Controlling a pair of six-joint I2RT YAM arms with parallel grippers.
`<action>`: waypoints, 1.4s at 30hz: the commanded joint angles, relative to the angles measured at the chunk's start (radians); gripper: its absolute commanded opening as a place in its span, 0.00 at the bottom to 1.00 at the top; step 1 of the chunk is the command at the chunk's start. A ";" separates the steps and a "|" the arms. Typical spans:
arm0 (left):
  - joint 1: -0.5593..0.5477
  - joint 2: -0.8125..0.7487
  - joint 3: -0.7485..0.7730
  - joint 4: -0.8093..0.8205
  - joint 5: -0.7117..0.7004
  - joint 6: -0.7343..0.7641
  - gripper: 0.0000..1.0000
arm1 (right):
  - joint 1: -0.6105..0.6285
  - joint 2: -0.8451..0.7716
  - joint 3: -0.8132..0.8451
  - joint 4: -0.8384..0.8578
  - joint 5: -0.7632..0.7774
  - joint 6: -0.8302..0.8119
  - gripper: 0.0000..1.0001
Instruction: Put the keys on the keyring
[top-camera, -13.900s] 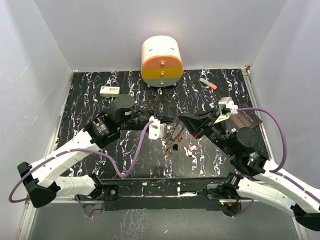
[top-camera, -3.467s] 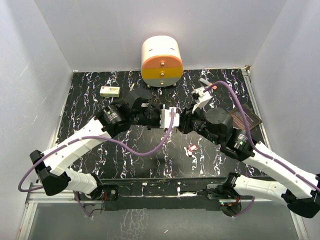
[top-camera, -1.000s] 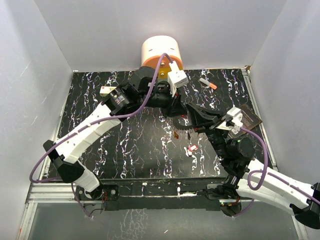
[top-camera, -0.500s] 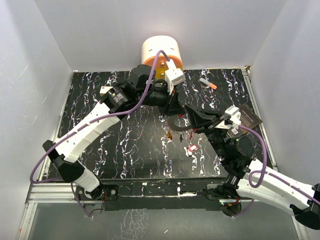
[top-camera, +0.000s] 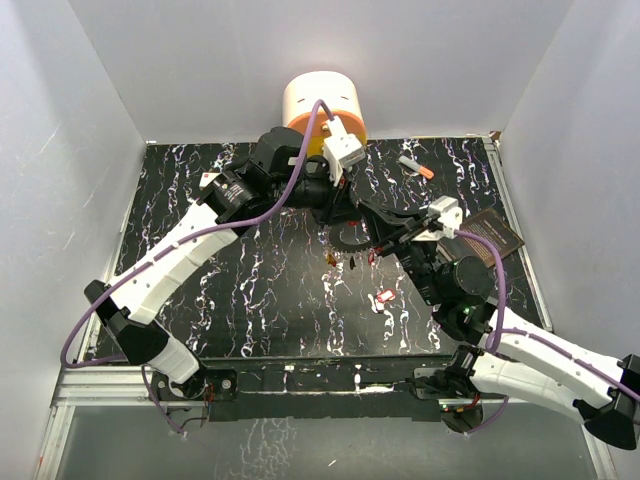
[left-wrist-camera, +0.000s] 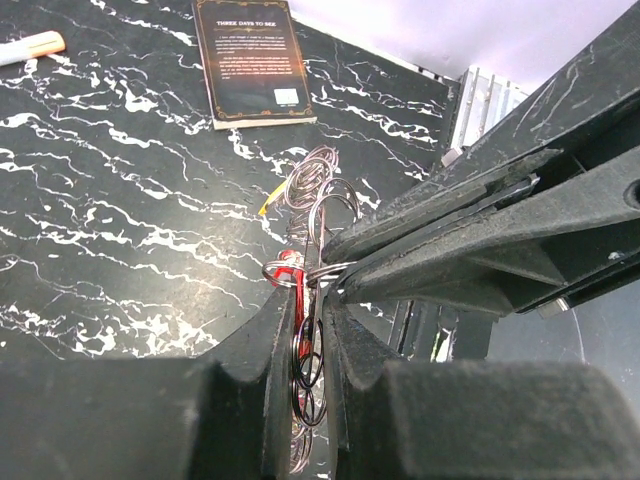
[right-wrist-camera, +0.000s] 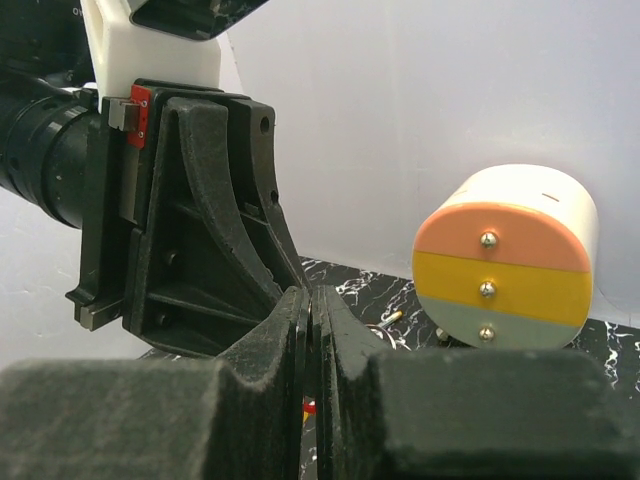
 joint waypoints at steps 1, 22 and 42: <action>-0.009 -0.061 0.010 0.062 0.041 -0.009 0.00 | 0.003 0.032 0.036 0.035 -0.005 0.023 0.08; -0.008 -0.052 0.074 0.101 0.094 -0.101 0.00 | 0.010 0.150 0.000 0.286 0.042 -0.018 0.08; -0.007 -0.171 -0.022 0.109 -0.050 0.106 0.61 | 0.008 -0.067 0.020 -0.009 0.033 0.065 0.08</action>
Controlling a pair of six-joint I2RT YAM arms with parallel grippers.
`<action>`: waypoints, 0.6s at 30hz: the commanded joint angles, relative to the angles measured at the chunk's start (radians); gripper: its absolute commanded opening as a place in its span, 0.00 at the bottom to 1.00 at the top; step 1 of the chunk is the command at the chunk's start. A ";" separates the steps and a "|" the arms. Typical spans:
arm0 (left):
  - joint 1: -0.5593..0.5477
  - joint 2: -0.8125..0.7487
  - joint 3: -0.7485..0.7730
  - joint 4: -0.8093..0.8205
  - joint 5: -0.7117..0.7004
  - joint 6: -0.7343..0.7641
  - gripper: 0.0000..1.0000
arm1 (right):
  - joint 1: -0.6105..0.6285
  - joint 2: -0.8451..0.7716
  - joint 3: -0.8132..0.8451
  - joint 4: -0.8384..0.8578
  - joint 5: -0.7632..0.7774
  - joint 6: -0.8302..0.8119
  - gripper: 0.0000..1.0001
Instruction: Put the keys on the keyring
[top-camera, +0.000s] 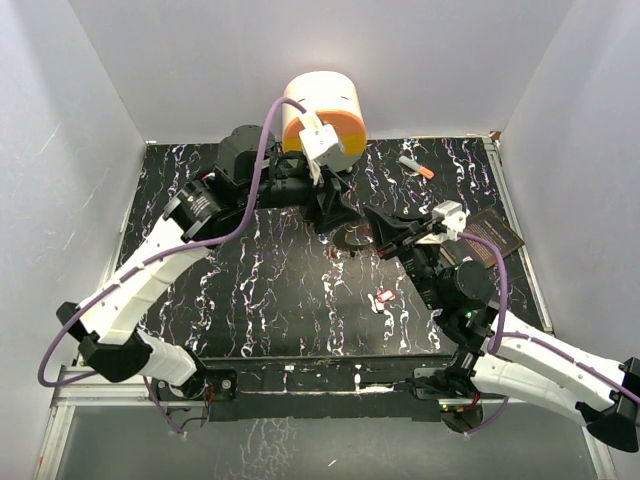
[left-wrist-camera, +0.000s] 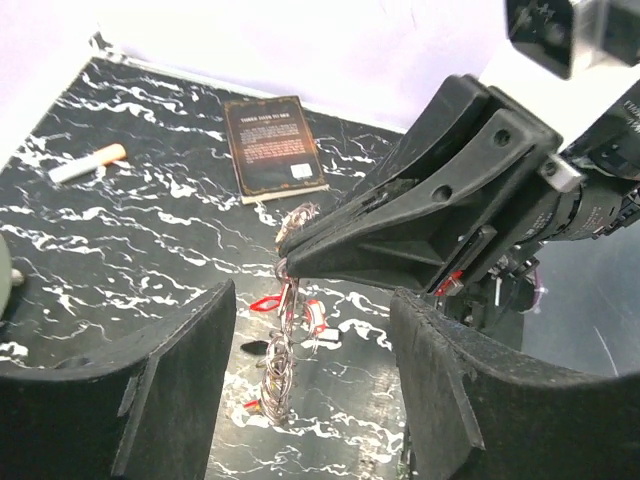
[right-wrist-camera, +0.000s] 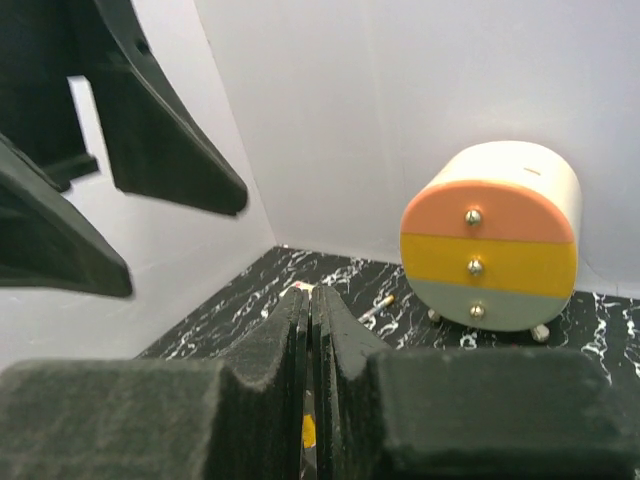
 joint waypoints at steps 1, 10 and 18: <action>-0.004 -0.061 -0.017 0.037 -0.067 0.091 0.62 | 0.005 -0.051 0.068 -0.056 -0.044 0.050 0.08; 0.016 -0.139 -0.133 0.106 -0.552 0.206 0.74 | 0.002 0.002 0.157 -0.434 -0.020 0.194 0.08; 0.125 -0.119 -0.156 0.122 -0.723 0.253 0.78 | -0.144 0.252 0.226 -0.434 -0.157 0.247 0.08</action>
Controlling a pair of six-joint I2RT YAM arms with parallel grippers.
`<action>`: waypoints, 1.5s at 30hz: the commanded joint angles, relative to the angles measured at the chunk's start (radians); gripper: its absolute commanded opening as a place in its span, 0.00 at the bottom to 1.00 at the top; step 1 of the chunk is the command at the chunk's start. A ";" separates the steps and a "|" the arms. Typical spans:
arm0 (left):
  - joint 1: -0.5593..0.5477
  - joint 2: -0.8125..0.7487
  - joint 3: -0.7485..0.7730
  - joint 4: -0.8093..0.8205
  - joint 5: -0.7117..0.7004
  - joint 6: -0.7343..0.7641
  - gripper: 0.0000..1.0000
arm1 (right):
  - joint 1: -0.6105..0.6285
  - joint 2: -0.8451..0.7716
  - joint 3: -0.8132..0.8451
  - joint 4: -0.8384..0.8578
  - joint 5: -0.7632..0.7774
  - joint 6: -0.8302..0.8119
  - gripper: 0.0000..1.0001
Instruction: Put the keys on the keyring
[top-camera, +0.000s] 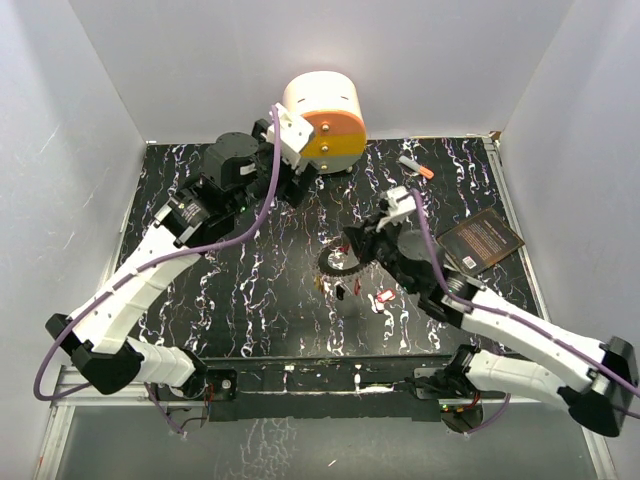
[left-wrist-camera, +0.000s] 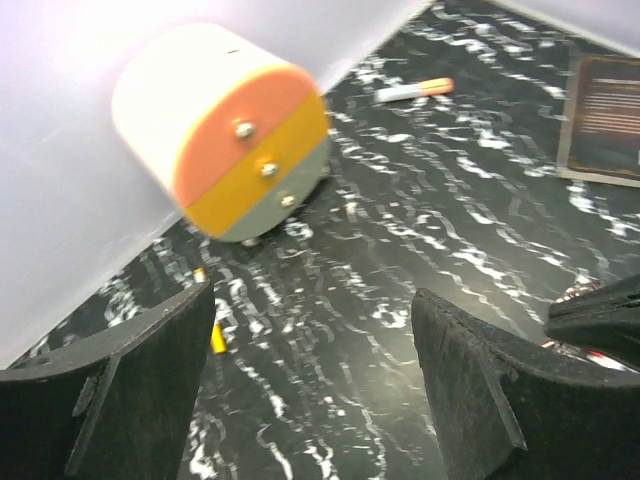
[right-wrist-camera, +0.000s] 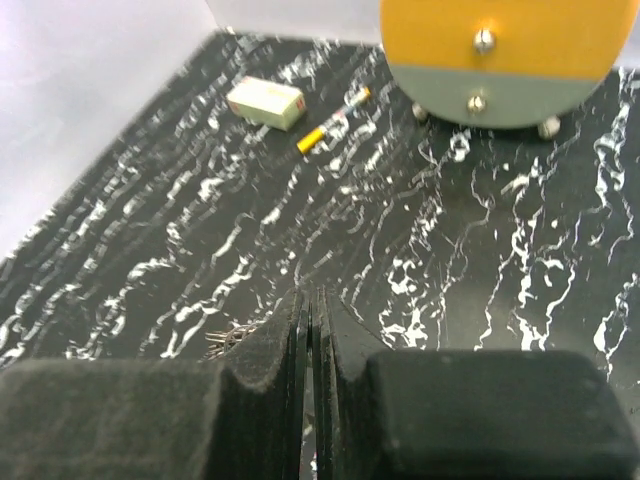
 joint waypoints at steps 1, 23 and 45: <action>0.077 -0.017 -0.002 0.054 -0.142 0.048 0.78 | -0.154 0.136 0.078 0.130 -0.190 0.044 0.08; 0.206 -0.121 -0.263 0.175 -0.049 -0.001 0.78 | -0.259 0.208 -0.236 0.331 -0.428 0.165 0.08; 0.207 -0.096 -0.301 0.179 0.029 -0.018 0.78 | -0.612 0.267 -0.169 -0.163 -0.231 0.259 0.08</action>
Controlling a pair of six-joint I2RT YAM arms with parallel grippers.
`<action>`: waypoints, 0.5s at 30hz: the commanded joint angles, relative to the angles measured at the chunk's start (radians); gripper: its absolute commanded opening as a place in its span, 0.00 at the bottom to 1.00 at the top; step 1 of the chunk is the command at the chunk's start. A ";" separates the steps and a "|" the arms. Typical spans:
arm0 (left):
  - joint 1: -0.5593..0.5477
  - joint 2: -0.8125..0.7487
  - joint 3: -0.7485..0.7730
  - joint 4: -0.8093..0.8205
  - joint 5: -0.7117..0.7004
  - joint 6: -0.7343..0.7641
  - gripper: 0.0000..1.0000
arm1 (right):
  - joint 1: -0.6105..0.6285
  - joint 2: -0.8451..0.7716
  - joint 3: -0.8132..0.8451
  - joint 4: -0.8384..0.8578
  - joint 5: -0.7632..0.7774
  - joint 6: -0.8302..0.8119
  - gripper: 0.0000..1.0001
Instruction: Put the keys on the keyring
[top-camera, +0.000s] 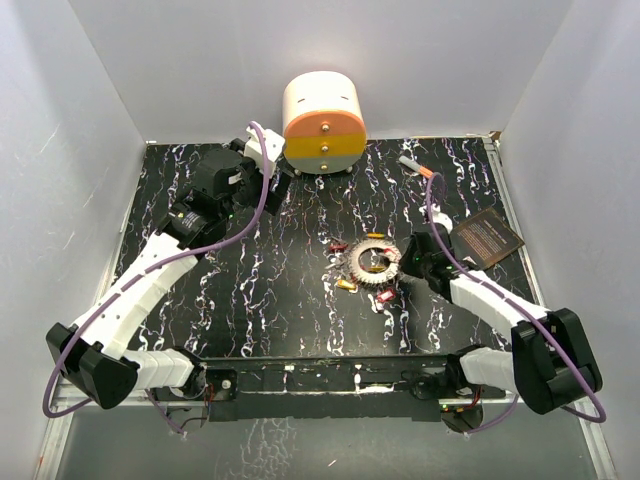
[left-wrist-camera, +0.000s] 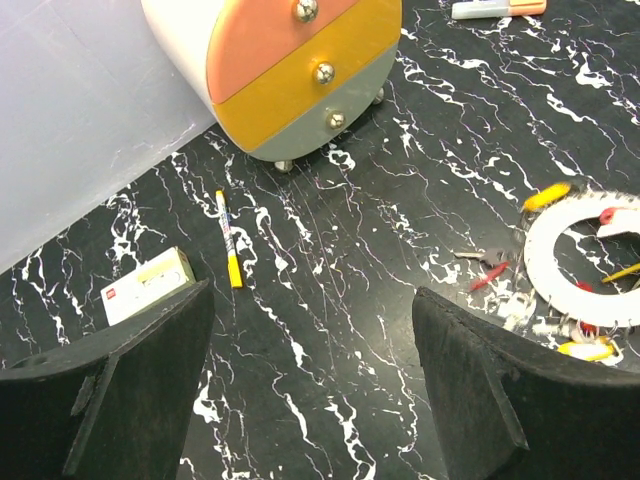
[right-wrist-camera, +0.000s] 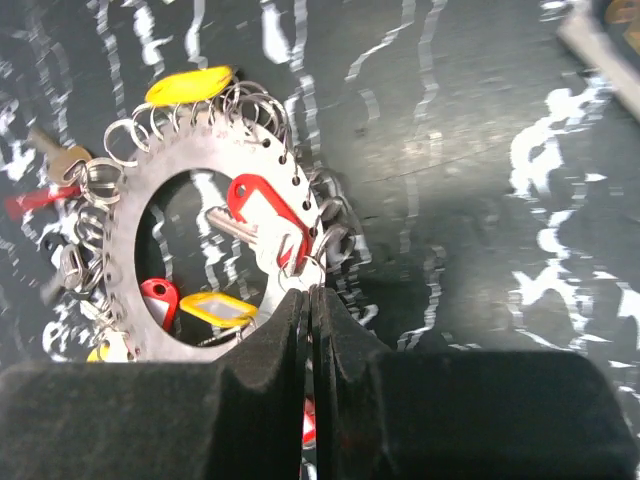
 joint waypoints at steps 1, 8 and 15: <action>0.006 -0.016 0.006 0.029 0.013 -0.004 0.78 | -0.094 -0.028 0.061 0.003 0.012 -0.031 0.08; 0.006 -0.019 -0.023 0.051 0.020 0.000 0.78 | -0.180 0.037 0.127 -0.042 -0.023 -0.117 0.29; 0.007 -0.020 -0.019 0.054 0.017 -0.018 0.89 | -0.181 -0.046 0.126 -0.073 -0.102 -0.155 0.99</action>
